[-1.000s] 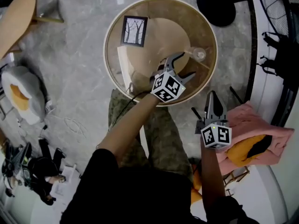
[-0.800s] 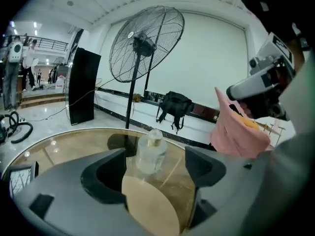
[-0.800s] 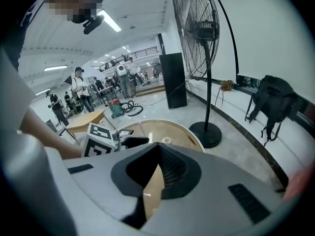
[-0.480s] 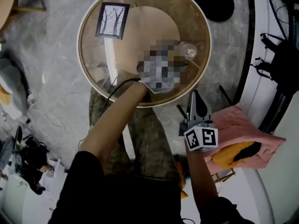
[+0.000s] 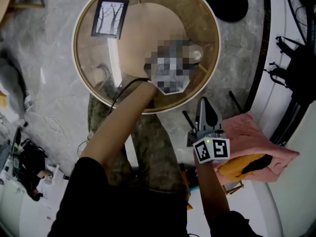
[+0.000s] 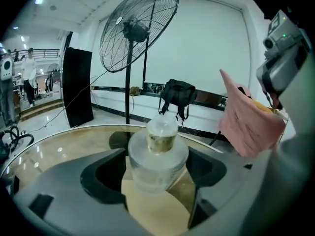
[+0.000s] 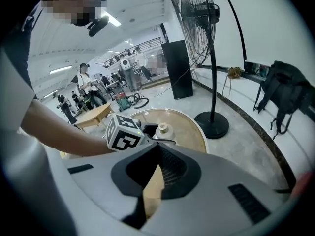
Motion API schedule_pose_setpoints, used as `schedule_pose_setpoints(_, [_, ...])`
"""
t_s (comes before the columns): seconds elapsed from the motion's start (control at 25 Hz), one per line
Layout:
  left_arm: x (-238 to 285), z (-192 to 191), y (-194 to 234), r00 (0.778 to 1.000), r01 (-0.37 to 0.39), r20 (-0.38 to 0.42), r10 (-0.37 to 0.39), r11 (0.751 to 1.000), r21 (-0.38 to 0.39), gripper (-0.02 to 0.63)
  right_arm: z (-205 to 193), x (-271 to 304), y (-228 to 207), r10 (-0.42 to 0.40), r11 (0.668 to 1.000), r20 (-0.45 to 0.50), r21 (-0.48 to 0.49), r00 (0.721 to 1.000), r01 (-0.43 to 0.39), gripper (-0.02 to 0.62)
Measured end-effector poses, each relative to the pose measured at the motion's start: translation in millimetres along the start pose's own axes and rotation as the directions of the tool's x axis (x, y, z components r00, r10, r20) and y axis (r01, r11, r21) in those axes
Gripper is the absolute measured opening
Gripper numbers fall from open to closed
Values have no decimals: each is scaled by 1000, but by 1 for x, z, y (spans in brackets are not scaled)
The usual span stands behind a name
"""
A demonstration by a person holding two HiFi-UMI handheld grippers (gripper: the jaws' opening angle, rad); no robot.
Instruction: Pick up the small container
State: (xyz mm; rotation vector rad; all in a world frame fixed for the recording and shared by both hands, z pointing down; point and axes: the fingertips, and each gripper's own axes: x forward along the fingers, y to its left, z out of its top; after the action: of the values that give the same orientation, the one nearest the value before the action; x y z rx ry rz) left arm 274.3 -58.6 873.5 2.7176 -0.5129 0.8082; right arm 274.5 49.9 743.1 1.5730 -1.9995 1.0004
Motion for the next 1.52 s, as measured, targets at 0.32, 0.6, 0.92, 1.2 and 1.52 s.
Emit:
schedule_pose_setpoints(0.32, [17, -3, -5, 1000, 21, -4, -20, 998, 59, 370, -6, -5, -14, -6, 1000, -7, 12, 1000, 7, 17])
schedule_pose_setpoints(0.6, [21, -3, 3, 999, -30, 13, 31, 1000, -2, 370, -18, -11, -17, -16, 999, -15, 27, 1000, 17, 17])
schedule_pose_setpoints(0.92, [14, -6, 6, 998, -65, 18, 65, 998, -23, 353, -20, -15, -11, -26, 999, -6, 32, 1000, 26, 17])
schedule_pose_setpoints(1.2, [-29, -3, 28, 985, -154, 63, 162, 981, -113, 351, -20, -25, -11, -78, 997, 11, 27, 997, 77, 17])
schedule_pose_setpoints(1.52, [-106, 49, 46, 971, -191, 121, 205, 975, -118, 351, 15, -40, 19, -106, 994, 80, 43, 991, 102, 17])
